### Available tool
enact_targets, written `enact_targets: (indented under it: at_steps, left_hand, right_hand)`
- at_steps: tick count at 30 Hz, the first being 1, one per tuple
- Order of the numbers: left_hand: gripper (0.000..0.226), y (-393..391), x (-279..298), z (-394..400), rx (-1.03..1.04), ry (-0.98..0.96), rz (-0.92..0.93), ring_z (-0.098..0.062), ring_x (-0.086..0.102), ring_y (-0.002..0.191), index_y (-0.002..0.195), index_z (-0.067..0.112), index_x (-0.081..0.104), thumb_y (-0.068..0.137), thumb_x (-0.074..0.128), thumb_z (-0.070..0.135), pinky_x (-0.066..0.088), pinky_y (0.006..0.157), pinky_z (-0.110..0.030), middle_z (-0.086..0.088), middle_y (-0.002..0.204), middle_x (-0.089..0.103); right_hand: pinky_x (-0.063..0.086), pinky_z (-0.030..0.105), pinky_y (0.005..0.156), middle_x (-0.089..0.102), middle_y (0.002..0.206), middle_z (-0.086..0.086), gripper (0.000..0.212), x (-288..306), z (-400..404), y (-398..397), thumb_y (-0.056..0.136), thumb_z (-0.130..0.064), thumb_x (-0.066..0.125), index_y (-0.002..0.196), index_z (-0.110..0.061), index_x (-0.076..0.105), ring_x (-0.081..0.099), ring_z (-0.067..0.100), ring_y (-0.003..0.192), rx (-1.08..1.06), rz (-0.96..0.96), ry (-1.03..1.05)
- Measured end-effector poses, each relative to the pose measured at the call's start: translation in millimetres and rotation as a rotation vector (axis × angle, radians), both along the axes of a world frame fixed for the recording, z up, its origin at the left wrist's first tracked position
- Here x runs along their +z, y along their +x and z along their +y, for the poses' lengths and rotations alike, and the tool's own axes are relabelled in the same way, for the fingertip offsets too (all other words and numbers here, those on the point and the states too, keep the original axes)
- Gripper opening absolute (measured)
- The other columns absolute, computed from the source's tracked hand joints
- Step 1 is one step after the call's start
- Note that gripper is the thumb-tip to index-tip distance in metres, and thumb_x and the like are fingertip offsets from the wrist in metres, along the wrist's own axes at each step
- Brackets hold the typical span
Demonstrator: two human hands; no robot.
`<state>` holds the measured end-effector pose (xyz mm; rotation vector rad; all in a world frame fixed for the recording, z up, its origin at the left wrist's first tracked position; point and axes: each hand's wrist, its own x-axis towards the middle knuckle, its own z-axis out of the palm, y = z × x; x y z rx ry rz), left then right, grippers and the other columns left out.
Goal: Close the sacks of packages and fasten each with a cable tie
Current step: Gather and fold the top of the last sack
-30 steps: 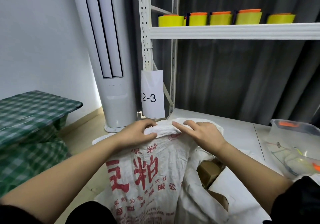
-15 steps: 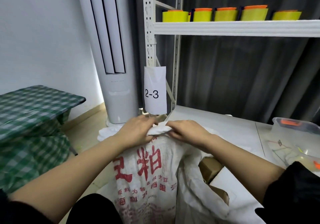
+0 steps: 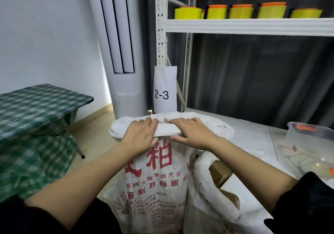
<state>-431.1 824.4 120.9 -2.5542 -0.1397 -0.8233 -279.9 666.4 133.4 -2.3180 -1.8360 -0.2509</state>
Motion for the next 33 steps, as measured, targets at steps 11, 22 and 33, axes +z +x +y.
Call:
enact_targets:
  at_steps: [11,22,33]
  left_hand:
    - [0.041,-22.7,0.4,32.9,-0.043,-0.147,0.171,-0.03,0.061,0.062,0.103,0.012,0.055,0.078,0.041,0.041,0.043,0.059,-0.033,-0.005,0.072,0.066]
    - [0.029,-27.4,-15.9,35.0,-0.055,-0.007,-0.184,-0.021,0.061,0.055,0.103,0.012,0.067,0.074,0.064,0.009,0.047,0.051,-0.031,0.0,0.074,0.069]
    - [0.045,-58.9,-19.9,-3.1,0.175,-1.891,-0.403,-0.016,0.057,0.097,0.136,0.038,0.038,0.094,0.053,0.033,0.048,0.075,-0.013,-0.003,0.129,0.042]
  right_hand:
    - [0.05,0.04,0.069,0.063,0.106,0.002,0.019,-0.3,28.5,-24.4,0.095,-0.026,0.047,0.11,-0.015,0.053,0.061,0.026,0.087,0.098,-0.232,0.036]
    - [0.035,0.029,0.102,0.059,0.124,-0.001,0.045,19.2,50.1,-53.4,0.098,-0.052,0.038,0.126,-0.021,0.054,0.053,0.015,0.114,-0.003,0.606,-0.248]
    - [0.045,0.037,0.08,0.059,0.119,0.005,0.034,-29.6,49.3,-70.7,0.095,-0.018,0.046,0.129,-0.016,0.049,0.059,0.027,0.101,0.015,0.051,0.152]
